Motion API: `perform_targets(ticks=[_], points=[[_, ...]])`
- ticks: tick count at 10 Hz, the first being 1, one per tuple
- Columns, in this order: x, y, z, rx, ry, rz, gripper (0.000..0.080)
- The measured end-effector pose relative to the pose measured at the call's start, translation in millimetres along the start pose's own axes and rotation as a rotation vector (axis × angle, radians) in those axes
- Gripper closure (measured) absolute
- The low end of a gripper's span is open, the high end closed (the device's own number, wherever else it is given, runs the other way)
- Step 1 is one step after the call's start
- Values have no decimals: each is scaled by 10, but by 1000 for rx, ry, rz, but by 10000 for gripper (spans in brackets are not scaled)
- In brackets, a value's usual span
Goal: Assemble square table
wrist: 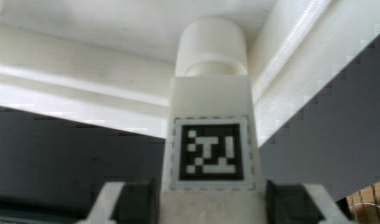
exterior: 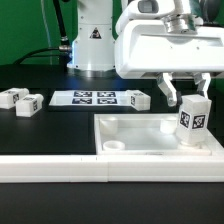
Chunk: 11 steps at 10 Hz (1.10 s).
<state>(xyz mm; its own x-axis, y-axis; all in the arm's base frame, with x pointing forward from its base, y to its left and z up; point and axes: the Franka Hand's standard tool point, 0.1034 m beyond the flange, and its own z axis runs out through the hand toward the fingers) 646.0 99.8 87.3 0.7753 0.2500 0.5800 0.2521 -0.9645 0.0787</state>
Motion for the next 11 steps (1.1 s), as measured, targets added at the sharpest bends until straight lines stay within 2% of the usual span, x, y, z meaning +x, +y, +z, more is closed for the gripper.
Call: perform_targets(ticks=[2,3,4,5,6,11], points=[[-2,-3,-1,0,1,0,509],[-5,-4,0,0,1,0,434],[-6,-4,0,0,0,0,297],[-6,-4,0,0,0,0,297],[-6,-4,0,0,0,0,179],[-6,-3,0,0,0,0,150]])
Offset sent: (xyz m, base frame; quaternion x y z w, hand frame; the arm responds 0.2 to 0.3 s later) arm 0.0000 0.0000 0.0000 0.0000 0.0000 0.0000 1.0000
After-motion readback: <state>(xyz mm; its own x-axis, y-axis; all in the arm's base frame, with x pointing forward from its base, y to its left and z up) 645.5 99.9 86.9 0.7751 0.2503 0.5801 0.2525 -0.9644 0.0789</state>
